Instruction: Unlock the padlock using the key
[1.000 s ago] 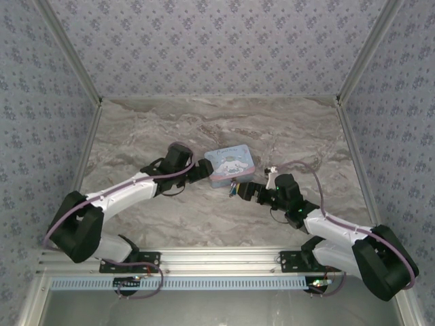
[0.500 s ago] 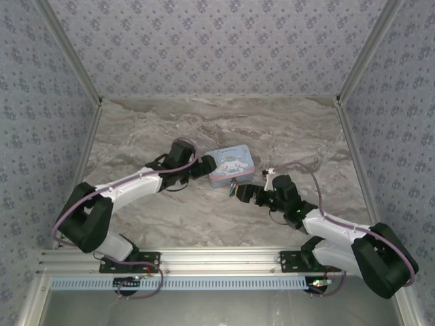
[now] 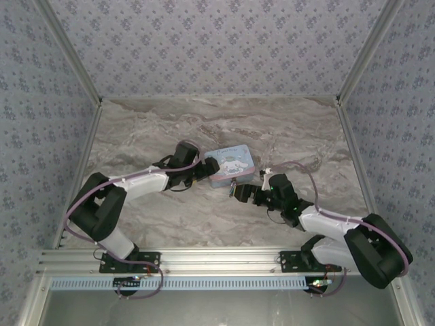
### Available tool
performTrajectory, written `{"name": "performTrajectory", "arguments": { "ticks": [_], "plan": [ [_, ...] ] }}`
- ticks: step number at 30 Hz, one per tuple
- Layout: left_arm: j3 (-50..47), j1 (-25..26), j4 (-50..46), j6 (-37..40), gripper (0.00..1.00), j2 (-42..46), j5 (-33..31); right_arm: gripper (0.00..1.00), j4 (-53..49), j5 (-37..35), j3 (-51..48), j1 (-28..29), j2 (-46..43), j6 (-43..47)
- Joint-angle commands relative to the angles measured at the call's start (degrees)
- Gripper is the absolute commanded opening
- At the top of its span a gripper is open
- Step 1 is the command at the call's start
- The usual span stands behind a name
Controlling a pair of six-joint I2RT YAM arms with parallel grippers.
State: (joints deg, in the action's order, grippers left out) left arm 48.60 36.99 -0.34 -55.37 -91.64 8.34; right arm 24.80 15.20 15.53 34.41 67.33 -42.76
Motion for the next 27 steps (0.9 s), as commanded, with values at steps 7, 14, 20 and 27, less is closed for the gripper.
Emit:
{"name": "performTrajectory", "arguments": {
  "ticks": [7,14,20,27],
  "plan": [
    [-2.22,-0.21,0.68,-0.39,0.95,-0.39,-0.75,0.97,5.6,2.02,2.97,-0.51,4.77,-0.02],
    [-2.28,-0.08,0.43,-0.35,0.95,-0.21,-0.71,0.89,8.23,1.18,3.38,-0.25,6.13,0.4],
    [-2.02,0.18,0.49,-0.44,0.95,-0.21,-0.72,0.87,10.55,-0.53,2.93,-0.36,7.21,2.32],
    [-1.95,0.25,0.43,-0.61,0.95,-0.18,-0.72,0.83,16.6,0.79,3.11,-0.31,11.7,4.07]
  ]
}}
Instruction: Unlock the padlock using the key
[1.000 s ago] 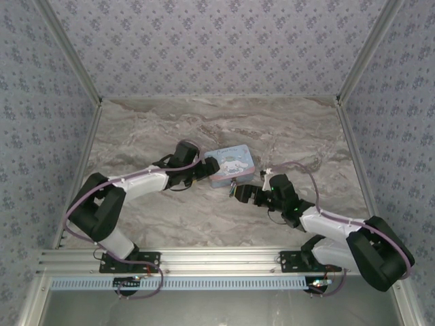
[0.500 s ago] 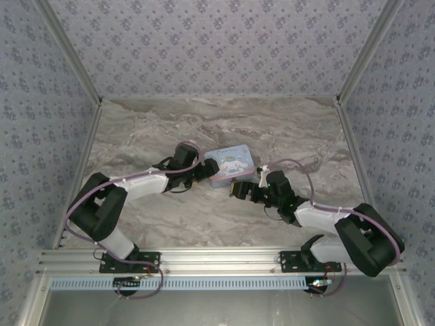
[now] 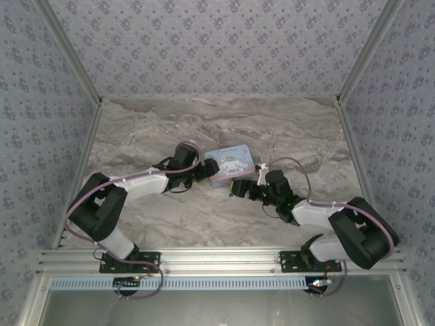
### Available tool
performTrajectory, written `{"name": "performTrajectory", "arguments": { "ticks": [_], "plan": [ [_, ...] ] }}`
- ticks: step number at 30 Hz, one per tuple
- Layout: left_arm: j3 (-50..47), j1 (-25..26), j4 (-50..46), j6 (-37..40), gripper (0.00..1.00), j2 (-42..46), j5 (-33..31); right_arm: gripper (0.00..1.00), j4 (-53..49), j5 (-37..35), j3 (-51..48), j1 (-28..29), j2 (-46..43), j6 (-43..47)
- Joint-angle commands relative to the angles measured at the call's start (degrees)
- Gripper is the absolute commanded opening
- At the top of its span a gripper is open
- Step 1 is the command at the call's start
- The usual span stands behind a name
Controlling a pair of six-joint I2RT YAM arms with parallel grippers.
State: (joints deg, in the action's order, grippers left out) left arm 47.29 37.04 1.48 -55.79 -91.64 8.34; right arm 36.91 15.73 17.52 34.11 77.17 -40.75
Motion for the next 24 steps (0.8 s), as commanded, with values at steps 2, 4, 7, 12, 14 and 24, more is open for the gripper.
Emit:
{"name": "performTrajectory", "arguments": {
  "ticks": [2,4,7,12,14,24],
  "plan": [
    [-0.63,0.27,-1.37,-0.2,0.95,-0.17,-0.72,0.83,7.16,0.82,1.07,0.08,3.41,2.26],
    [-0.59,0.31,-1.39,-0.22,0.95,-0.12,-0.72,0.82,9.61,1.06,1.03,0.33,4.73,2.41],
    [-0.54,0.26,-1.39,-0.22,0.95,-0.12,-0.77,0.81,11.31,1.02,1.42,0.94,6.42,2.98],
    [-0.36,0.39,-1.49,-0.22,0.95,-0.11,-0.75,0.8,12.15,0.67,1.98,1.63,8.58,3.18],
    [-0.27,0.39,-1.48,-0.2,0.95,-0.03,-0.75,0.8,13.03,0.62,2.06,1.83,9.69,2.95],
    [-0.13,0.4,-1.65,-0.2,0.95,-0.12,-0.71,0.77,16.71,2.55,3.41,3.12,15.04,1.86]
  ]
}}
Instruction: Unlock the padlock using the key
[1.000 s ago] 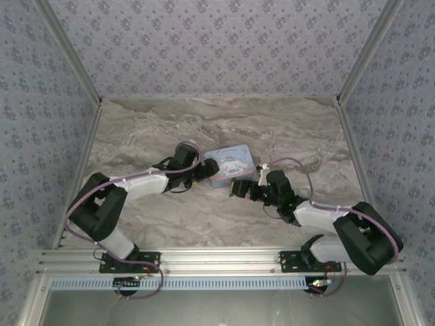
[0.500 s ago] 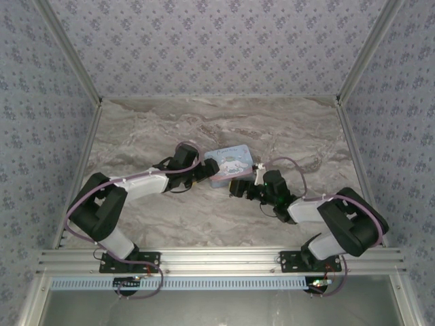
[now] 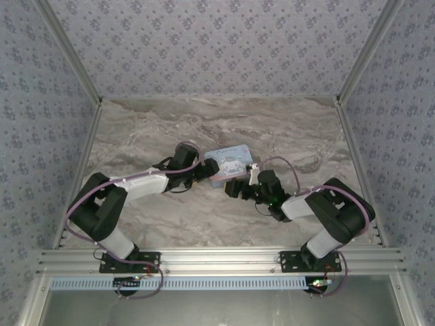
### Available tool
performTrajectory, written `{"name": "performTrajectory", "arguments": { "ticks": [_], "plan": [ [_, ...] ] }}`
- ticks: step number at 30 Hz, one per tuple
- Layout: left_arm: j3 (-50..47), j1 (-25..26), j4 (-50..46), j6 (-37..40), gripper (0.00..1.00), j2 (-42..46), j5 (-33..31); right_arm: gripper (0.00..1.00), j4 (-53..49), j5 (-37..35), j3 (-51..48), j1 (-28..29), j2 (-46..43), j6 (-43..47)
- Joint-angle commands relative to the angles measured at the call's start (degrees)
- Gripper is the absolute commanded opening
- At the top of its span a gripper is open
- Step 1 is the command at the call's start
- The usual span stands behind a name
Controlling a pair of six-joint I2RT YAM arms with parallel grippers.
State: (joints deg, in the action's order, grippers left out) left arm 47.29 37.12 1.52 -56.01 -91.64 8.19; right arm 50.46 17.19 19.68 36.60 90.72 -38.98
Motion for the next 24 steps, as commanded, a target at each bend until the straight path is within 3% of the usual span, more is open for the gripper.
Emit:
{"name": "performTrajectory", "arguments": {
  "ticks": [1,8,24],
  "plan": [
    [-0.15,0.24,-1.69,0.02,0.95,-0.12,-0.57,0.76,3.48,1.11,1.32,0.75,2.07,-0.16],
    [-0.11,0.3,-1.72,0.03,0.95,0.01,-0.35,0.7,7.89,1.35,0.96,0.91,5.1,-2.59],
    [0.01,0.27,-2.01,0.11,0.95,-0.04,-0.33,0.52,7.64,0.91,-0.45,0.82,3.73,-2.22]
  ]
}}
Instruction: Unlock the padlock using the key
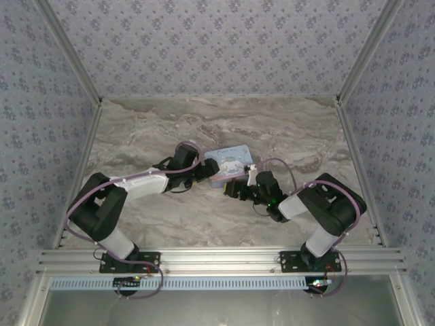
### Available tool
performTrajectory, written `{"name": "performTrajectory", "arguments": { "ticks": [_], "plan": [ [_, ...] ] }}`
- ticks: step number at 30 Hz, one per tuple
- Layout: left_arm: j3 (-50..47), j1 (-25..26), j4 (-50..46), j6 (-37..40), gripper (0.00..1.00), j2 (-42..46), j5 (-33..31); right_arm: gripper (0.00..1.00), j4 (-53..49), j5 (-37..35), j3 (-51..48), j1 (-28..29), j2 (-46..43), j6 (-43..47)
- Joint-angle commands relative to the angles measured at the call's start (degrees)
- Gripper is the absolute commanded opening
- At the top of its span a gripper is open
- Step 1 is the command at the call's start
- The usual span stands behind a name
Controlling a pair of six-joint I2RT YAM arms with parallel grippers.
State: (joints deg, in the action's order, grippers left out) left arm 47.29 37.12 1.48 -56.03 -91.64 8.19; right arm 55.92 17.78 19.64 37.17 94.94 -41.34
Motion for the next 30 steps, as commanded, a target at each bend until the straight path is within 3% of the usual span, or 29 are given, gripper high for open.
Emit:
{"name": "performTrajectory", "arguments": {
  "ticks": [1,14,21,30],
  "plan": [
    [0.08,0.31,-1.92,0.13,0.95,-0.03,-0.36,0.52,2.17,0.35,-0.56,0.31,-0.69,0.19],
    [0.01,0.27,-2.01,0.13,0.95,-0.03,-0.45,0.37,1.11,-0.42,-1.22,0.23,-2.04,0.56],
    [0.09,0.31,-2.09,0.04,0.95,0.1,-0.45,0.19,0.61,-0.98,-1.31,0.3,-2.02,0.63],
    [0.04,0.31,-2.22,0.13,0.95,0.14,-0.49,0.04,0.06,-1.88,-1.71,0.2,-2.28,0.47]
  ]
}}
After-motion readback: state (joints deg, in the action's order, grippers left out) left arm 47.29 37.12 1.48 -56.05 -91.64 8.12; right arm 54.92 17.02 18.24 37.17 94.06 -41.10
